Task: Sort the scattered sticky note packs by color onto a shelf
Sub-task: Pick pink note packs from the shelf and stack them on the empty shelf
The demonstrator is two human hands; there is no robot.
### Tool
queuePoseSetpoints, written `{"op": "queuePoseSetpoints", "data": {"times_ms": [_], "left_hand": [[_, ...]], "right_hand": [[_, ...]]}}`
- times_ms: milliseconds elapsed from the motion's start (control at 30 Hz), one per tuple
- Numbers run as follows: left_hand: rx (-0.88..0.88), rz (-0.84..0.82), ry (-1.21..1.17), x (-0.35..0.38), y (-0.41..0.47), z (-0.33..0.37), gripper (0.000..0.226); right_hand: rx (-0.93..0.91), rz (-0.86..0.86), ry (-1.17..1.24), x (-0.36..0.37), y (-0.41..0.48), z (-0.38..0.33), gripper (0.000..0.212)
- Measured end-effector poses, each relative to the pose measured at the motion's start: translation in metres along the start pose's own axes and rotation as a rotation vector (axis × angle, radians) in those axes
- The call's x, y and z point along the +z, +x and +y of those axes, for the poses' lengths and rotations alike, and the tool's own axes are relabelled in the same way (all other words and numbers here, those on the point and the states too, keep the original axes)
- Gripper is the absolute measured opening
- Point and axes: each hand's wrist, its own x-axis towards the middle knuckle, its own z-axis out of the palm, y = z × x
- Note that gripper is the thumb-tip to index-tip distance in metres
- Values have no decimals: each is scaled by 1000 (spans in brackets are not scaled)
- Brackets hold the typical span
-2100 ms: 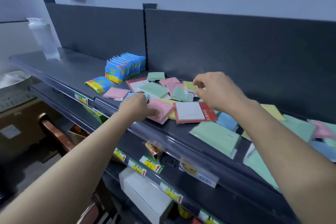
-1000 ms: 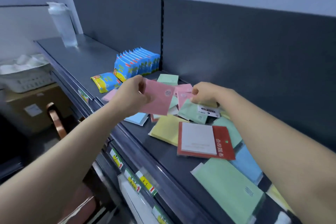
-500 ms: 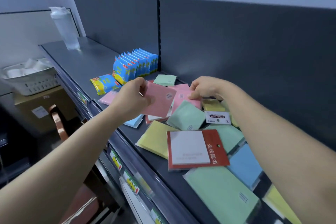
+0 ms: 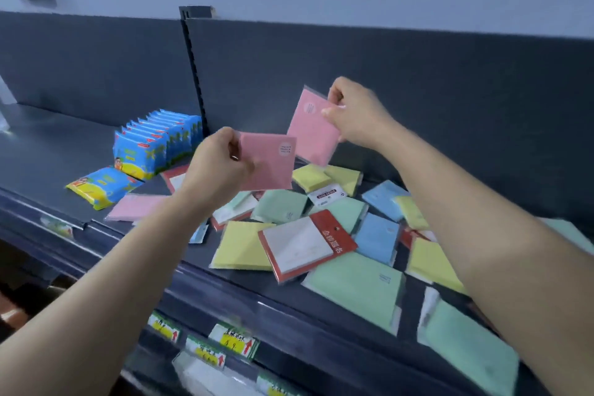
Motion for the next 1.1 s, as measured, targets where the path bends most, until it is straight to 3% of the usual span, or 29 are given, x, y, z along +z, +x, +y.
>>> {"op": "queuePoseSetpoints", "data": {"times_ms": [233,367,600,800,933,1100], "left_hand": [[171,-344,-201,43,-30,45,21],[276,-548,-285,77,-73,79,19],[487,-867,-394,135,-177,154,19],[718,-1100,-453,167,-324,227,24],[818,-1283,-499,171,-459,269,22],[937,-1524,-540,163,-619,310,17]], "right_hand": [[332,291,42,-67,-107,16,9],[525,406,91,-107,-190,31,25],[782,716,-101,-180,-361,29,34],[996,852,-295,-240,-538,-8,12],[1130,941,-333,-274,-681,-40,10],[1352,857,-531,-296,-843,-81,17]]}}
